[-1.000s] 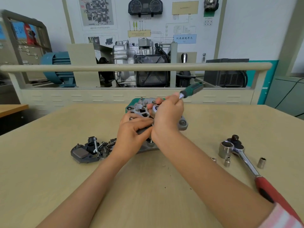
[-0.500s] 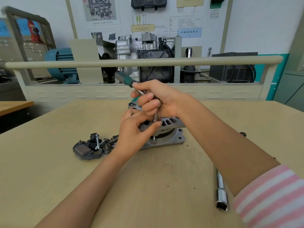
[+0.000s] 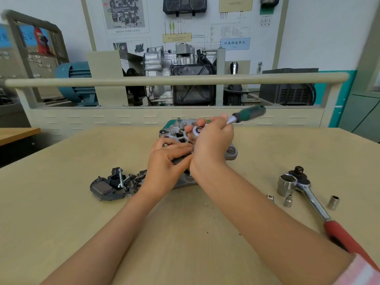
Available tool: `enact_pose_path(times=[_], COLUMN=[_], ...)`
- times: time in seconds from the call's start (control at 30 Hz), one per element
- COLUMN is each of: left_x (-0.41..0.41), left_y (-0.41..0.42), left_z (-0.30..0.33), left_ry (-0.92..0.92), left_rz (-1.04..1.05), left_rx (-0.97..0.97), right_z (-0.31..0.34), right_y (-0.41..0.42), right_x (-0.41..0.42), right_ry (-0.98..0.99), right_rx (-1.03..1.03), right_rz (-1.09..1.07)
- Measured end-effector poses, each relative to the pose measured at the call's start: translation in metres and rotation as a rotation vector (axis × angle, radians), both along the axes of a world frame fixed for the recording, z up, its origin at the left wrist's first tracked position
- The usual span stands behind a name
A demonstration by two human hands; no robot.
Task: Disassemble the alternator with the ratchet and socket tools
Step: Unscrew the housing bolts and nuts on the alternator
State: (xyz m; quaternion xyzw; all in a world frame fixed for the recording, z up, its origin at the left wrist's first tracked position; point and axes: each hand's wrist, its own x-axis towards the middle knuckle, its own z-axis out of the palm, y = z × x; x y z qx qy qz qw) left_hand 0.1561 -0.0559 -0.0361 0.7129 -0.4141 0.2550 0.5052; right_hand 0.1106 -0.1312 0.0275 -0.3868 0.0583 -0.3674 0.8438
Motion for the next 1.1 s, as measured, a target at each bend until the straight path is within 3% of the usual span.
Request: enact_pose_path(times=[0.2, 0.37, 0.47, 0.63, 0.77, 0.93, 1.0, 1.1], left_x=[0.001, 0.001, 0.001, -0.002, -0.003, -0.001, 0.001, 0.002], left_y=[-0.003, -0.004, -0.004, -0.004, 0.0, 0.001, 0.001, 0.001], left_z=[-0.001, 0.0, 0.0, 0.001, 0.004, 0.004, 0.002, 0.001], left_ry=[-0.01, -0.023, -0.021, 0.033, 0.052, 0.036, 0.027, 0.042], left_rz=[0.002, 0.027, 0.038, 0.021, -0.038, -0.037, -0.034, -0.019], left_rx=[-0.001, 0.025, 0.02, 0.001, 0.007, 0.044, 0.065, 0.033], right_z=[0.007, 0.014, 0.019, 0.036, 0.038, 0.03, 0.023, 0.011], right_y=[-0.005, -0.01, -0.016, -0.035, -0.035, -0.034, -0.024, -0.001], right_x=[0.002, 0.009, 0.011, 0.019, 0.024, 0.013, 0.008, 0.001], right_ry=[0.038, 0.185, 0.266, 0.453, 0.478, 0.351, 0.311, 0.258], right_rx=[0.039, -0.157, -0.322, -0.643, -0.618, -0.467, -0.374, -0.282], right_rz=[0.094, 0.236, 0.436, 1.012, 1.15, 0.946, 0.68, 0.098])
